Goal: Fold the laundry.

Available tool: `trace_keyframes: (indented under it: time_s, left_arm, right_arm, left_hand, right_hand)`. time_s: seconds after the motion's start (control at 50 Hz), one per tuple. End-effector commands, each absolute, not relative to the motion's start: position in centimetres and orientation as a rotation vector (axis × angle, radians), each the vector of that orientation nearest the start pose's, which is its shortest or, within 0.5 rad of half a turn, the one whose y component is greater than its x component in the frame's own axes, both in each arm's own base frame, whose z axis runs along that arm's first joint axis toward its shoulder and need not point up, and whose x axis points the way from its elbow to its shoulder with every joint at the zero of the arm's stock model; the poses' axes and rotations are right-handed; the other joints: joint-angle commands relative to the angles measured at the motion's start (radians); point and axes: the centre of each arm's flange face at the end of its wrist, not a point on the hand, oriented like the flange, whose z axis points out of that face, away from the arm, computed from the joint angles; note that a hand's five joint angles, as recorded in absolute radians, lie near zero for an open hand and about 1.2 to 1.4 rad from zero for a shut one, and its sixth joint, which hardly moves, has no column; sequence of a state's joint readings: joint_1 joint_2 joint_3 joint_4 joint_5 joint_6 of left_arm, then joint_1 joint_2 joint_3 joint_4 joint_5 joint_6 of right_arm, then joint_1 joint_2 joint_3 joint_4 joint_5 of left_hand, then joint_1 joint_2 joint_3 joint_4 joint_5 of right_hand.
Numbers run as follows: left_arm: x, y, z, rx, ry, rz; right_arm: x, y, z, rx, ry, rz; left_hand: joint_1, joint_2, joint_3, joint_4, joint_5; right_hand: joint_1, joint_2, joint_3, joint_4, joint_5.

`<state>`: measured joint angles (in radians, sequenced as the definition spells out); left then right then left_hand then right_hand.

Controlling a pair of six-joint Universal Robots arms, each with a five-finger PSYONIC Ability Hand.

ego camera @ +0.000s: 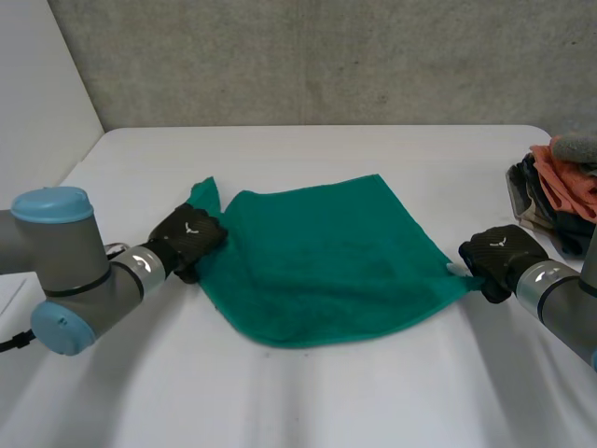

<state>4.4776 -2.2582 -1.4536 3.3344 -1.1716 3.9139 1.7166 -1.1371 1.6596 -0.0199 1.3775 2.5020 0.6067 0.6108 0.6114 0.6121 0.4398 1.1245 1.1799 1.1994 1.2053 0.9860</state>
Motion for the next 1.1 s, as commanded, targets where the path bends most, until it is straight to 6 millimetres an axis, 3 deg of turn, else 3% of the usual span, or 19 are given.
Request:
trace_keyframes:
  time_s: [0.02,0.08,0.18,0.24,0.34,0.38,0.46,0.52,0.6,0.74,0.82,0.88,0.96,0.98,1.04,1.06,1.1]
  left_arm:
    - [-25.8,-33.7,11.1,1.562,2.061,-1.830]
    - [-25.9,-34.0,11.5,1.545,2.043,-1.842]
    - [-25.6,-34.2,12.3,1.487,2.028,-1.829]
    - [-25.1,-33.7,15.5,1.408,1.972,-1.845]
    - [-23.8,-30.3,19.6,1.362,1.961,-1.795]
    - [-23.1,-28.1,21.9,1.364,1.937,-1.788]
    - [-22.0,-24.7,24.3,1.377,1.908,-1.774]
    - [-21.3,-22.7,25.3,1.375,1.911,-1.765]
    - [-20.6,-20.9,25.5,1.381,1.956,-1.715]
    - [-19.5,-20.2,24.2,1.393,2.079,-1.587]
    - [-19.8,-21.4,22.4,1.417,2.132,-1.530]
    - [-20.3,-24.3,20.7,1.409,2.124,-1.525]
    - [-21.0,-29.2,20.3,1.317,2.006,-1.608]
    - [-21.1,-31.6,21.0,1.238,1.924,-1.660]
    - [-21.5,-35.0,23.1,1.098,1.764,-1.761]
    - [-21.9,-36.7,25.2,1.000,1.651,-1.838]
    - [-22.6,-37.7,27.9,0.909,1.522,-1.945]
  right_arm:
    - [19.4,-29.9,14.6,-1.206,2.503,-1.641]
    - [19.4,-29.9,14.5,-1.205,2.506,-1.640]
    - [19.2,-30.0,14.6,-1.205,2.511,-1.644]
    - [19.3,-30.0,14.9,-1.223,2.510,-1.658]
    - [19.0,-29.7,18.0,-1.253,2.505,-1.769]
    - [18.7,-28.9,20.4,-1.343,2.505,-1.824]
    - [18.2,-27.4,23.3,-1.539,2.496,-1.879]
    - [18.0,-26.2,25.1,-1.662,2.485,-1.901]
    - [17.5,-25.2,25.8,-1.744,2.535,-1.859]
    - [17.7,-24.8,25.3,-1.822,2.563,-1.793]
    - [19.5,-25.7,23.7,-1.870,2.506,-1.744]
    - [20.4,-27.2,22.5,-1.858,2.500,-1.765]
    - [21.7,-30.5,22.9,-1.723,2.449,-2.053]
    - [22.3,-32.0,23.7,-1.660,2.382,-2.223]
    - [23.1,-34.4,25.7,-1.524,2.239,-2.521]
    - [23.5,-35.6,27.5,-1.413,2.108,-2.734]
    - [23.8,-36.5,29.6,-1.287,1.947,-2.946]
  left_hand:
    - [0.361,0.356,0.356,0.355,0.353]
    - [0.789,0.784,0.784,0.783,0.781]
    - [0.790,0.785,0.785,0.784,0.782]
    - [0.790,0.785,0.785,0.784,0.782]
    - [0.790,0.785,0.785,0.784,0.782]
    - [0.790,0.785,0.785,0.784,0.782]
    - [0.790,0.785,0.785,0.784,0.782]
    - [0.790,0.785,0.785,0.784,0.782]
    - [0.790,0.785,0.785,0.784,0.782]
    - [0.790,0.785,0.785,0.784,0.782]
    - [0.790,0.785,0.785,0.784,0.782]
    - [0.790,0.785,0.785,0.784,0.782]
    - [0.790,0.785,0.785,0.784,0.782]
    - [0.790,0.785,0.785,0.784,0.782]
    - [0.790,0.785,0.785,0.784,0.782]
    - [0.790,0.785,0.785,0.784,0.782]
    - [0.790,0.785,0.785,0.784,0.782]
  right_hand:
    - [0.272,0.216,0.197,0.191,0.236]
    - [0.272,0.216,0.197,0.191,0.236]
    - [0.272,0.216,0.197,0.191,0.236]
    - [0.272,0.216,0.197,0.191,0.236]
    - [0.272,0.216,0.197,0.191,0.236]
    - [0.272,0.216,0.197,0.191,0.236]
    - [0.272,0.216,0.197,0.191,0.236]
    - [0.272,0.216,0.197,0.191,0.236]
    - [0.272,0.216,0.197,0.191,0.236]
    - [0.272,0.216,0.197,0.191,0.236]
    - [0.272,0.216,0.197,0.191,0.236]
    - [0.272,0.216,0.197,0.191,0.236]
    - [0.272,0.216,0.197,0.191,0.236]
    - [0.272,0.216,0.197,0.191,0.236]
    - [0.272,0.216,0.197,0.191,0.236]
    - [0.272,0.216,0.197,0.191,0.236]
    - [0.272,0.216,0.197,0.191,0.236]
